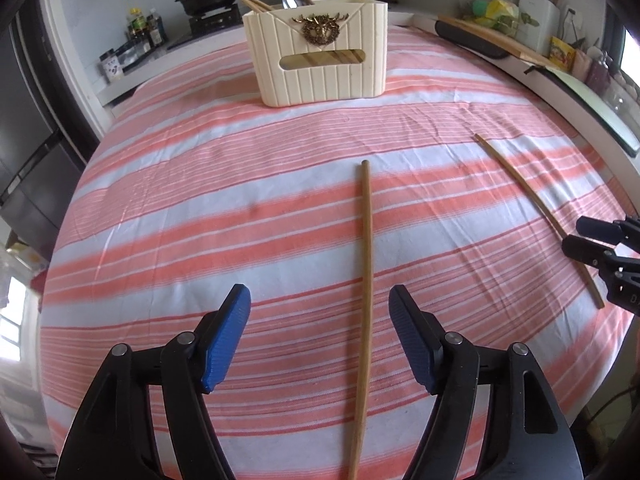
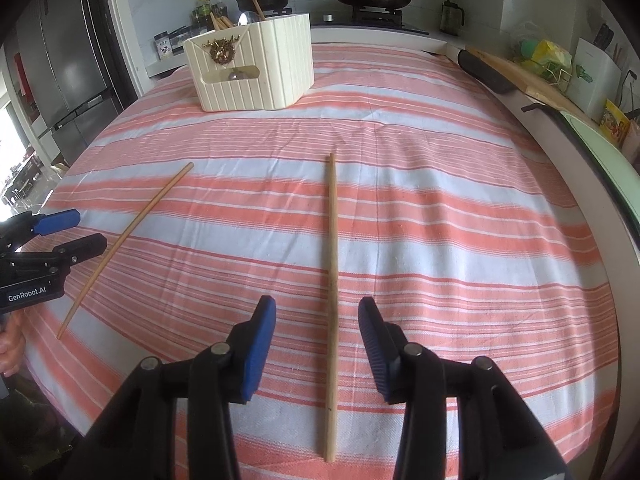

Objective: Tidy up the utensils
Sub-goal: 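Grasp the last chopstick with the left tool while the right tool holds its chopstick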

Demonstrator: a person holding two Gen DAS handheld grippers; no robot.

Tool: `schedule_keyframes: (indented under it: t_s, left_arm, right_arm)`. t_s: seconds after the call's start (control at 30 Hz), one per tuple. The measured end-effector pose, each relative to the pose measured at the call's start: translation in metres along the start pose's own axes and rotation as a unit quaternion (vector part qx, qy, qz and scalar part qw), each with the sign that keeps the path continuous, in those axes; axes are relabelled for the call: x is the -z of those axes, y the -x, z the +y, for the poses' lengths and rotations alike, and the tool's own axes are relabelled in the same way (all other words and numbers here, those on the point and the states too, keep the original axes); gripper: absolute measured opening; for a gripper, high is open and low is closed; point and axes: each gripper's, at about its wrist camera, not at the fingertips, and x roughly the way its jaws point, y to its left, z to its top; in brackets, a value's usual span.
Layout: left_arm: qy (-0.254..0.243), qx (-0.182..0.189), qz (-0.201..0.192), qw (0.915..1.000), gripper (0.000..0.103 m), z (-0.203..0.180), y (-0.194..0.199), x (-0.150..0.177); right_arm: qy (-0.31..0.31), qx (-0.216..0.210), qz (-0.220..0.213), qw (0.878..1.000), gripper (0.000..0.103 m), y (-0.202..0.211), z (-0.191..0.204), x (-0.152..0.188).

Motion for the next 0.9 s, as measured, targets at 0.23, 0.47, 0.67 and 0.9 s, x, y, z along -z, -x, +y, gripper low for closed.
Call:
schedule_keyframes:
  t_s: [0.23,0.47,0.67,0.9]
  left_arm:
    - [-0.001,0.007,0.009,0.9999,0.074,0.006,0.0,0.002]
    - [-0.046,0.052,0.06,0.9958,0.074,0.004,-0.028,-0.032]
    - [-0.088,0.06,0.101,0.9892,0.049,-0.018,-0.063,-0.057]
    - [-0.062,0.083,0.055,0.9931,0.005,-0.009,-0.042,-0.074]
  right_arm:
    - [0.01,-0.004,0.01,1.0,0.044,0.001,0.001,-0.001]
    - [0.043,-0.062,0.075,0.994,0.044,-0.017,-0.012,-0.052]
    - [0.082,-0.027,0.102,0.991,0.041,-0.076,0.002,-0.088]
    - [0.058,-0.029,0.068,0.996,0.007,-0.061,0.006,-0.115]
